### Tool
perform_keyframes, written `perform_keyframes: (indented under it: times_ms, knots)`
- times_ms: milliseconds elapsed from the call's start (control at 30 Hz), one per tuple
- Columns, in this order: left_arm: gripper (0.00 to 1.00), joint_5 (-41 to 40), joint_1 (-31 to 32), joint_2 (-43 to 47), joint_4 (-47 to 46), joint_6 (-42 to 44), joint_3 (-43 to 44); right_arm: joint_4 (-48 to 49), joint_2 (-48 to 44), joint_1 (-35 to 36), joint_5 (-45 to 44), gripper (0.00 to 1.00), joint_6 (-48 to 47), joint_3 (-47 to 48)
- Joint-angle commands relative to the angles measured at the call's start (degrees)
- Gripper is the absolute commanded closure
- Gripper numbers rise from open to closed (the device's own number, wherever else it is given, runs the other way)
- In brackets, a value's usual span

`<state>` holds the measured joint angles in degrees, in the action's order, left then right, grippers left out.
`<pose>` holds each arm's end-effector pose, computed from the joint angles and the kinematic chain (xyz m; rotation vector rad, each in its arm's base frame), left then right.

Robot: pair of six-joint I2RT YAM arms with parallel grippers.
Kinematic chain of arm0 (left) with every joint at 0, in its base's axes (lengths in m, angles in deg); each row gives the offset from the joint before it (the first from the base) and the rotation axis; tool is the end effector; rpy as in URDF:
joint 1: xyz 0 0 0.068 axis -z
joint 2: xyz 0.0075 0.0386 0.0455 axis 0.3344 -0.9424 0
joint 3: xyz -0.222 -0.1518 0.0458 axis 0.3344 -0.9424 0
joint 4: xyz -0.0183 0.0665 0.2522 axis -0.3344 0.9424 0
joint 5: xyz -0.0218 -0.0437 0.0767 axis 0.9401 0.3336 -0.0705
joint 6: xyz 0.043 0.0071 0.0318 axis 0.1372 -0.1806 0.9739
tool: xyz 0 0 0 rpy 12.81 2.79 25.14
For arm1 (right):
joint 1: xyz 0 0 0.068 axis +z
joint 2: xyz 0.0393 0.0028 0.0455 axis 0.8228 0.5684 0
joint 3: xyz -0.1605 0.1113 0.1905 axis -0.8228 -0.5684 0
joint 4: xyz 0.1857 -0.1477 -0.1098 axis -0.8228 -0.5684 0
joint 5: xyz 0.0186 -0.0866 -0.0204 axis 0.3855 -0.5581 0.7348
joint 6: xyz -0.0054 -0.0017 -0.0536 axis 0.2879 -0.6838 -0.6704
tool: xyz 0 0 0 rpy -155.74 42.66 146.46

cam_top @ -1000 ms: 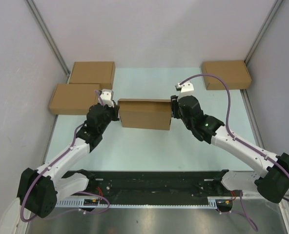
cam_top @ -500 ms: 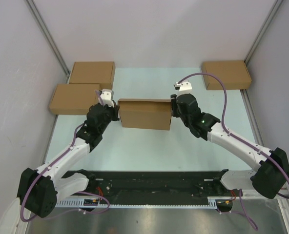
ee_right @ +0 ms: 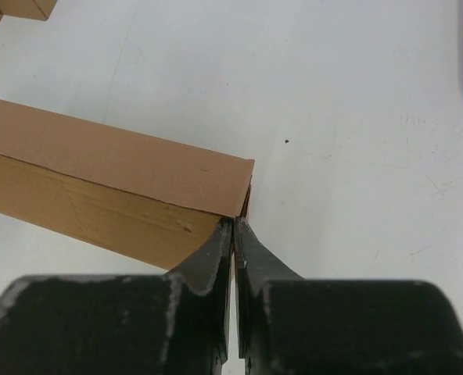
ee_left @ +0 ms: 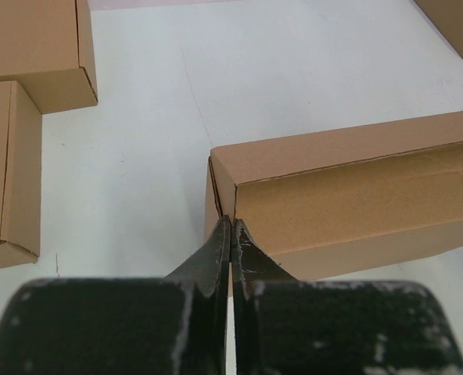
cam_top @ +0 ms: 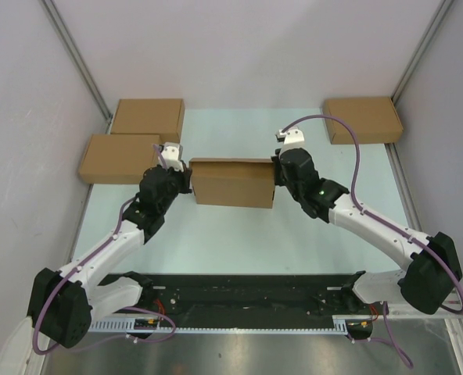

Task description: Fold the paper box

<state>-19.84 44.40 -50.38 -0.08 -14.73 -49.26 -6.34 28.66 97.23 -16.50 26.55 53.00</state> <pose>0.2228 -0.0983 0.2700 0.1594 1.8097 -0.3040 0.2331 0.1887 0.3175 -0.2570 1.9451 0.1589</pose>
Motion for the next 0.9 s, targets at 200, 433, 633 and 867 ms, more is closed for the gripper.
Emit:
perform_keyframes:
  times_ms: [200, 433, 633, 867]
  knots:
    - [1.0, 0.7, 0.7, -0.3, 0.7, -0.4, 1.5, 1.5, 1.0, -0.2, -1.0, 1.0, -0.3, 2.3]
    - [1.0, 0.6, 0.7, -0.3, 0.6, -0.4, 1.2, -0.4, 2.1, 0.1, -1.5, 1.0, 0.9, 2.2]
    - [1.0, 0.5, 0.7, -0.3, 0.3, -0.5, 0.8, -0.2, 1.4, 0.2, -1.7, 1.0, 1.6, 0.1]
    - [1.0, 0.5, 0.7, -0.3, 0.3, -0.5, 0.7, 0.6, -0.4, 0.2, -1.7, 1.0, 3.3, -4.5]
